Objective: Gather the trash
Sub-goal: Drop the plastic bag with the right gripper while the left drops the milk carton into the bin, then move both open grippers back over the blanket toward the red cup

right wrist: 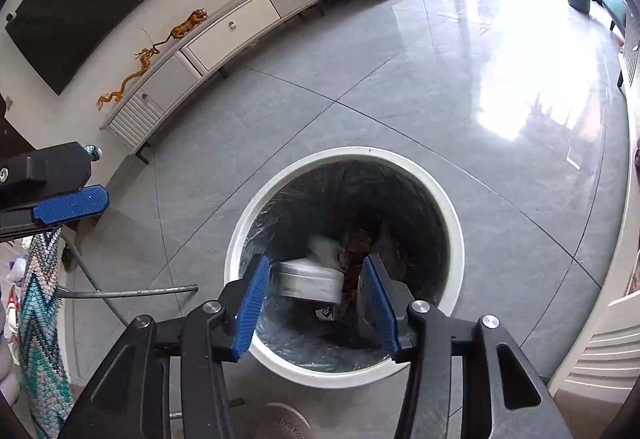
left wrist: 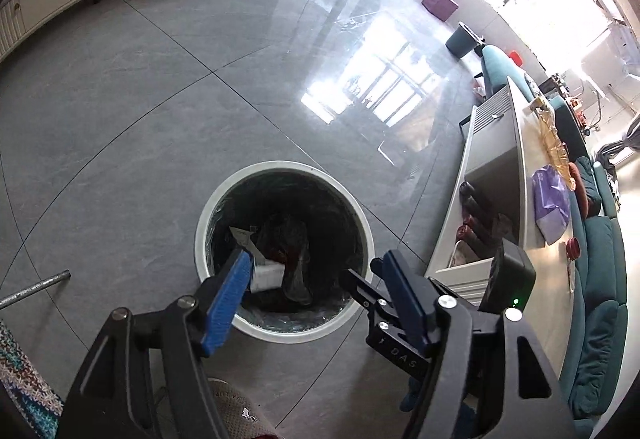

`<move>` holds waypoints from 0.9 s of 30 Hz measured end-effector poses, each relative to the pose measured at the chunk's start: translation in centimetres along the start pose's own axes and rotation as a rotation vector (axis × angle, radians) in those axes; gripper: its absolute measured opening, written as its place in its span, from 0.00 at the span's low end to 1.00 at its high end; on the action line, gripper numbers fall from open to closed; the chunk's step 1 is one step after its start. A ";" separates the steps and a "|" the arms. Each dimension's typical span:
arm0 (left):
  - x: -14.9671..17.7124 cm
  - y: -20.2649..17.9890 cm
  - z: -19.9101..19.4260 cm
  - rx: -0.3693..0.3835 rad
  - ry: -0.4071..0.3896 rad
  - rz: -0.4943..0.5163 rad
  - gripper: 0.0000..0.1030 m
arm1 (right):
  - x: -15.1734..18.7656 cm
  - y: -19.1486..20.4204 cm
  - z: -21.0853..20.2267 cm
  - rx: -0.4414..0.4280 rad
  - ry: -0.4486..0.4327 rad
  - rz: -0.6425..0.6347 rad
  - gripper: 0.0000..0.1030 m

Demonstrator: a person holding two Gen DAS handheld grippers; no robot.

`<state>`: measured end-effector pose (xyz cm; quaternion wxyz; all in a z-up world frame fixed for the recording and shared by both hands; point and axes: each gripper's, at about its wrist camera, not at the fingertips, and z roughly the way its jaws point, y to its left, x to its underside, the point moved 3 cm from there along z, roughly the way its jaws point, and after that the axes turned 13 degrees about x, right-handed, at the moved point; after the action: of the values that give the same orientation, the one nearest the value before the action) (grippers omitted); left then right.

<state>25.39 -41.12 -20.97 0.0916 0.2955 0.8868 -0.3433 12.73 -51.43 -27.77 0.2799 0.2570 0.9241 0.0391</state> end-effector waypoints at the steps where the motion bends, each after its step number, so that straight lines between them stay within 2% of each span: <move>1: 0.2 -0.1 -0.7 -0.004 -0.005 0.003 0.65 | 0.0 0.1 -0.6 -0.003 -0.008 0.003 0.49; 6: 2.0 -1.0 -4.5 -0.017 -0.028 0.020 0.65 | 0.4 0.9 -3.2 -0.023 -0.044 0.008 0.51; 14: 6.9 -1.6 -12.1 -0.102 -0.097 0.094 0.65 | 1.7 4.0 -9.4 -0.078 -0.115 -0.044 0.51; 27: 15.4 1.4 -25.3 -0.166 -0.265 0.066 0.66 | 3.8 11.5 -18.5 -0.132 -0.223 -0.184 0.51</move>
<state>14.79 -16.43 -8.48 0.2429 0.2680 0.8822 -0.3015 5.33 -38.29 -11.66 0.3995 0.1549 0.9024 0.0450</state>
